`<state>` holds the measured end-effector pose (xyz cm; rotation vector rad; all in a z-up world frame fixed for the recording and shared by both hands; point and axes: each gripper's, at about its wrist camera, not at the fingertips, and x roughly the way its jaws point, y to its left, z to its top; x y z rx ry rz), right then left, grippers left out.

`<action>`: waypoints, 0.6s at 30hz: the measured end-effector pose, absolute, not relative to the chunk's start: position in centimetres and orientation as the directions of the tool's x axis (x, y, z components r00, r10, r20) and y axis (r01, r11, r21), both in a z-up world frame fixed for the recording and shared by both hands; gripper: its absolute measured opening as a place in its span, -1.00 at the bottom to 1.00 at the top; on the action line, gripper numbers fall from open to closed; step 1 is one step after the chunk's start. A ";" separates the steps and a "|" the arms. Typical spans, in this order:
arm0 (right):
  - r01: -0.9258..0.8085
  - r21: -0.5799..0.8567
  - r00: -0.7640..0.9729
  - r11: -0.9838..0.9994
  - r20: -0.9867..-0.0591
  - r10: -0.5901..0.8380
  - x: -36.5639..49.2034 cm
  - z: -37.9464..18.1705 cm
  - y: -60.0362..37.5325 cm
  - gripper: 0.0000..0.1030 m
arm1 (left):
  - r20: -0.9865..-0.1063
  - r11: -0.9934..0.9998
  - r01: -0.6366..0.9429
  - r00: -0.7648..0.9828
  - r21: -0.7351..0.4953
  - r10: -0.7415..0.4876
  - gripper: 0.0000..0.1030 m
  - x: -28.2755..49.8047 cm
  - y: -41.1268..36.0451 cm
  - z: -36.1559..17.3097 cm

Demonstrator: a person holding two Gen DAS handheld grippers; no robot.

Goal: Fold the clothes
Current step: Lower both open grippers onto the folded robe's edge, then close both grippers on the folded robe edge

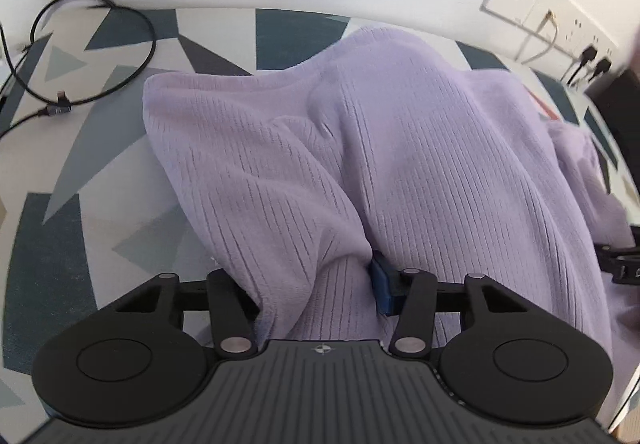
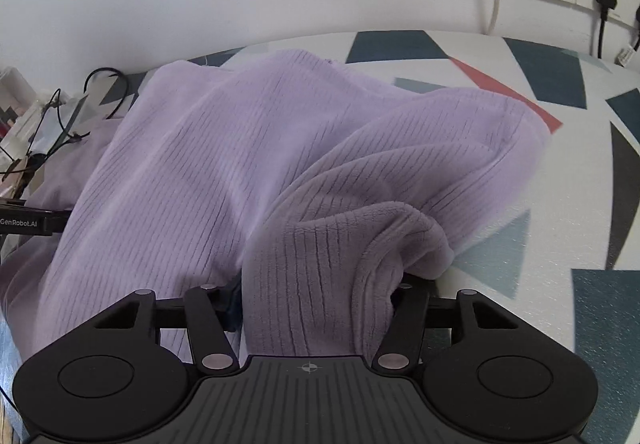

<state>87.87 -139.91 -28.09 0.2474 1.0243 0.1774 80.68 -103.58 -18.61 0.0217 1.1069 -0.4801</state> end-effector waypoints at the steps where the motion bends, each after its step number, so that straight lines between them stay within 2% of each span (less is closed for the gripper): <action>1: -0.027 0.287 0.512 0.957 -0.819 0.260 87.9 -28.1 -139.8 0.08 | -0.861 0.897 0.383 0.355 -0.223 -0.365 0.01 80.7 -103.6 -18.7; 5: -0.005 0.305 0.530 0.952 -0.807 0.261 87.9 -28.2 -139.8 0.23 | -0.867 0.898 0.389 0.354 -0.205 -0.351 0.17 80.8 -104.4 -18.8; 7: -0.009 0.290 0.530 0.957 -0.811 0.250 88.0 -28.3 -139.5 0.24 | -0.869 0.902 0.387 0.360 -0.192 -0.340 0.27 80.8 -104.8 -18.8; 9: -0.008 0.282 0.529 0.959 -0.813 0.243 88.0 -28.3 -139.5 0.20 | -0.870 0.910 0.373 0.371 -0.183 -0.327 0.28 80.6 -105.1 -18.8; 11: -0.005 0.269 0.534 0.963 -0.814 0.230 87.9 -28.2 -139.3 0.03 | -0.862 0.916 0.360 0.394 -0.174 -0.319 0.17 80.2 -104.9 -18.8; 13: 0.006 0.266 0.543 0.964 -0.810 0.221 87.4 -28.0 -139.0 -0.12 | -0.852 0.921 0.343 0.413 -0.183 -0.323 -0.17 79.8 -104.1 -18.5; 15: 0.022 0.262 0.556 0.965 -0.805 0.206 86.9 -27.6 -138.6 -0.19 | -0.844 0.926 0.322 0.427 -0.195 -0.326 -0.30 79.5 -103.1 -17.9; 18: 0.058 0.314 0.580 0.948 -0.783 0.224 85.6 -26.8 -138.5 -0.25 | -0.823 0.925 0.315 0.453 -0.214 -0.344 -0.37 78.4 -101.1 -16.5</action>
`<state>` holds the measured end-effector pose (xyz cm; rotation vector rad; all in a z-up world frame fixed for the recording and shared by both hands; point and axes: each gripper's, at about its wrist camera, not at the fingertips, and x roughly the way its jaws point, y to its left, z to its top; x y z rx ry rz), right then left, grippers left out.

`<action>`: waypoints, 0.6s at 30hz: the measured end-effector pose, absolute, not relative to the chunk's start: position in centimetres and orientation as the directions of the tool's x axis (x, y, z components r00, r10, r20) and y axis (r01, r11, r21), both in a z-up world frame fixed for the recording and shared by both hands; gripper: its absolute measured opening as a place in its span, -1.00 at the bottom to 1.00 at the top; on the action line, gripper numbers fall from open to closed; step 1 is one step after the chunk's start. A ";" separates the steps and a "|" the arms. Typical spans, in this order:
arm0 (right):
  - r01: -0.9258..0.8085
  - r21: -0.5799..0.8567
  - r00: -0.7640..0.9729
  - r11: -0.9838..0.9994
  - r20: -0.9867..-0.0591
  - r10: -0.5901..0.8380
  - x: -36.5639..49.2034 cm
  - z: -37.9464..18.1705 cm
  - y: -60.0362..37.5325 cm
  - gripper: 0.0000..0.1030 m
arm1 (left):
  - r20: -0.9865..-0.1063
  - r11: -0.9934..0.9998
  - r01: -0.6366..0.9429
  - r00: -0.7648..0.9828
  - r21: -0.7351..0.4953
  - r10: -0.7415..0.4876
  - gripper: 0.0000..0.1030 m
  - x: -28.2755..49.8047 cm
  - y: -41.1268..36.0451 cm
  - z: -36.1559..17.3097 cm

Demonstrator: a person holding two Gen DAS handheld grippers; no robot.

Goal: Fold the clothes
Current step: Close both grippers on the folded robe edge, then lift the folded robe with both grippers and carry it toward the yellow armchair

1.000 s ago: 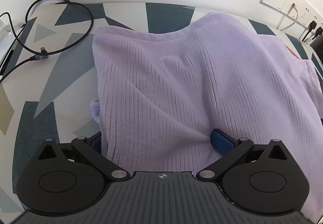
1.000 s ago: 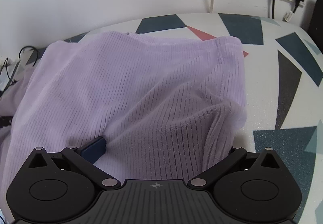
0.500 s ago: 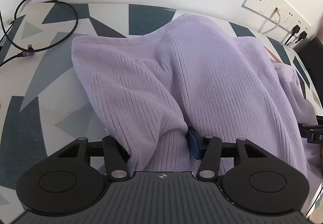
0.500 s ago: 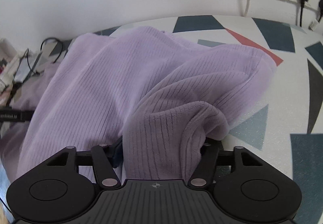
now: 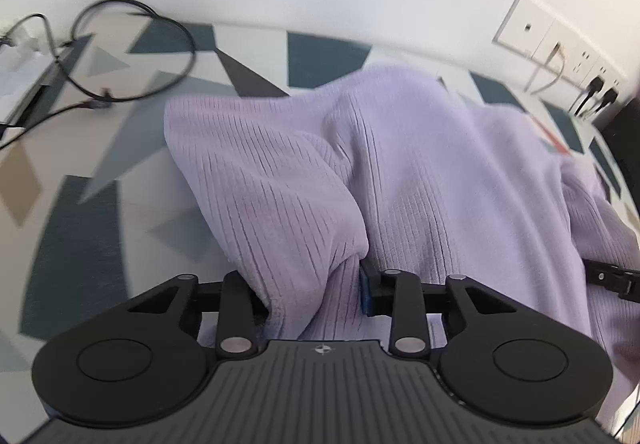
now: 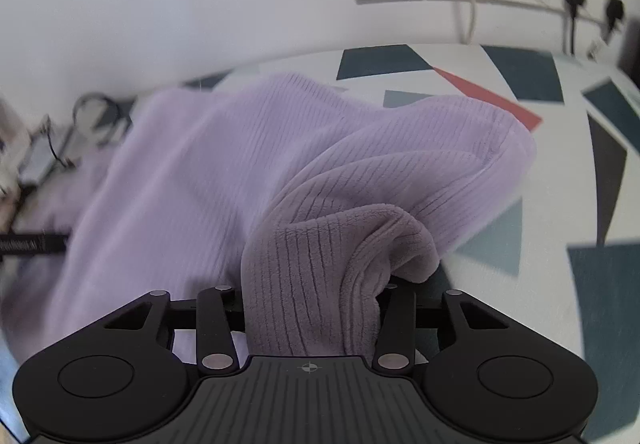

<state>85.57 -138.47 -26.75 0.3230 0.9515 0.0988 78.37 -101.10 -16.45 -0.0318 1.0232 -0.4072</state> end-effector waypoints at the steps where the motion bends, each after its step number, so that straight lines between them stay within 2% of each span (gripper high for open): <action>1: 0.065 0.331 0.594 0.941 -0.771 0.230 84.9 -26.3 -138.4 -0.26 | -0.815 0.924 0.313 0.461 -0.220 -0.351 -0.38 78.0 -100.4 -16.0; 7: 0.094 0.382 0.697 0.919 -0.684 0.213 80.5 -21.7 -137.9 -0.30 | -0.743 0.887 0.309 0.489 -0.343 -0.457 -0.43 75.4 -95.9 -12.0; 18: 0.040 0.345 0.768 0.938 -0.611 0.192 76.6 -14.8 -134.5 -0.31 | -0.660 0.850 0.292 0.537 -0.437 -0.524 -0.44 71.5 -91.5 -8.6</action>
